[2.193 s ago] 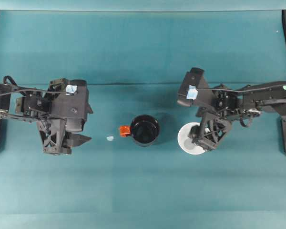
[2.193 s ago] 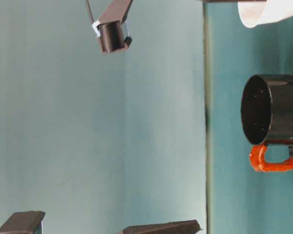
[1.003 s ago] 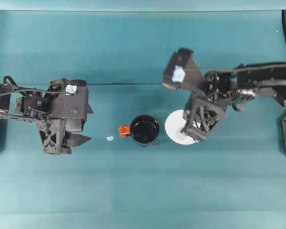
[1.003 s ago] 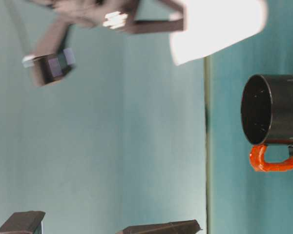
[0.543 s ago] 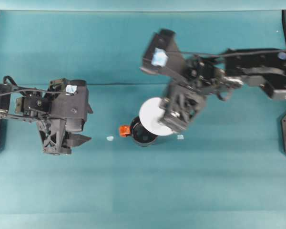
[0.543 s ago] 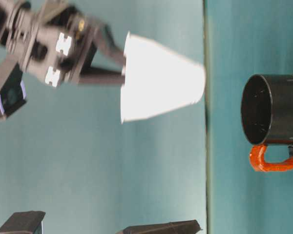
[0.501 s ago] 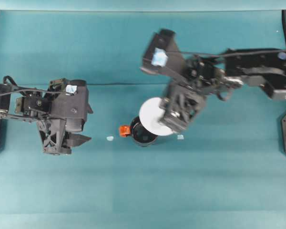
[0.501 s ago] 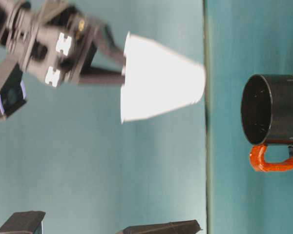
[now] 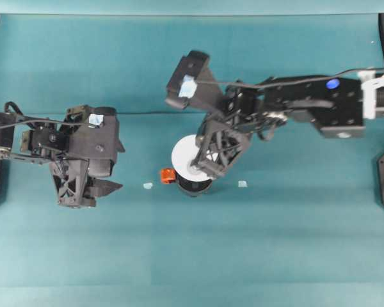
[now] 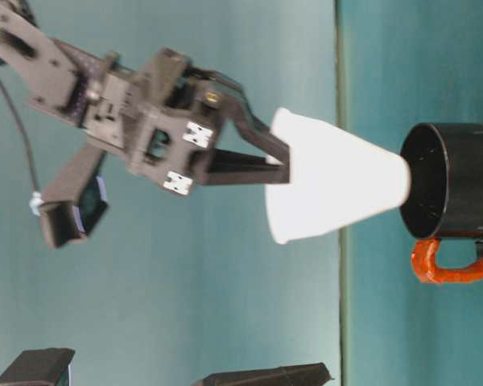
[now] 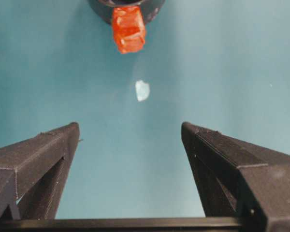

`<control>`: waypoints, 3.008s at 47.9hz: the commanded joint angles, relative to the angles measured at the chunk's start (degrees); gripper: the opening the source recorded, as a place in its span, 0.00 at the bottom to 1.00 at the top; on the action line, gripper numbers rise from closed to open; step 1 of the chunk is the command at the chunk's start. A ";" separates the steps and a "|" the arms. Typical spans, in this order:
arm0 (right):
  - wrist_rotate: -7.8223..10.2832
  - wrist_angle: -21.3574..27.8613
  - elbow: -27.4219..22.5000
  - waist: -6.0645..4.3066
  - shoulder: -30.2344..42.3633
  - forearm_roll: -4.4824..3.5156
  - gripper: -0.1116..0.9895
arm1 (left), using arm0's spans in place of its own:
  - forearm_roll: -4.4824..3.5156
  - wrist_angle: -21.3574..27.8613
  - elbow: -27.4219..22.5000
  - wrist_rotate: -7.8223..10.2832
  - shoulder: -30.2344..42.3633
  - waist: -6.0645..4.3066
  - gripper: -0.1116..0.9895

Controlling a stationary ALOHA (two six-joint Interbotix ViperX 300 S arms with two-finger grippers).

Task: Put the paper cup into the moved red handle cup holder.

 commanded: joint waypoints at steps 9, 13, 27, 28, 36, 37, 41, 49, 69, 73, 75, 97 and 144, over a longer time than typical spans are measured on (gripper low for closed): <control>-0.44 -0.79 -0.35 0.53 2.90 -0.18 0.01 | 0.18 -0.18 -0.53 0.00 -0.62 -0.09 0.94; -0.44 -0.88 -0.35 0.70 3.60 -0.09 0.01 | 0.09 -0.26 -0.44 0.00 -0.62 -0.09 0.94; -0.44 -2.02 -0.35 1.41 5.62 -0.09 0.01 | 0.09 -0.26 -0.35 0.00 -0.53 -0.09 0.94; -0.44 -2.20 -0.35 1.49 5.71 -0.09 0.01 | 0.18 -0.26 -0.35 0.00 -0.53 -0.09 0.94; -0.44 -2.81 -0.35 1.49 5.71 -0.09 0.01 | 0.09 -0.26 -0.35 0.00 -0.62 -0.09 0.94; -0.44 -2.72 -0.35 1.49 5.71 -0.09 0.01 | 0.09 -0.18 -0.35 0.00 -0.62 -0.09 0.94; -0.44 -2.64 -0.35 1.58 5.71 -0.09 0.01 | 0.09 -0.18 -0.35 0.00 -0.53 -0.09 0.94; -0.35 -2.55 -0.35 1.49 5.71 -0.09 0.01 | 0.09 -0.26 -0.35 0.00 -0.62 -0.09 0.94; -0.26 -2.02 -0.79 1.93 5.62 0.88 0.05 | 0.09 -0.26 -0.35 0.00 -0.62 -0.09 0.94; -0.26 -2.02 -0.79 2.20 5.45 0.88 0.12 | 0.09 -0.26 -0.35 0.00 -0.62 -0.09 0.94; -0.18 -2.02 -0.79 2.20 5.36 0.88 0.17 | 0.18 -0.26 -0.35 0.00 -0.62 -0.09 0.94; 0.00 -1.49 -1.14 3.08 4.57 0.70 0.82 | 0.09 -0.26 -0.35 -0.09 -0.62 -0.09 0.94; -0.18 6.94 -7.21 4.04 -0.97 0.44 0.81 | 0.09 -0.26 -0.26 -0.09 -0.62 -0.26 0.94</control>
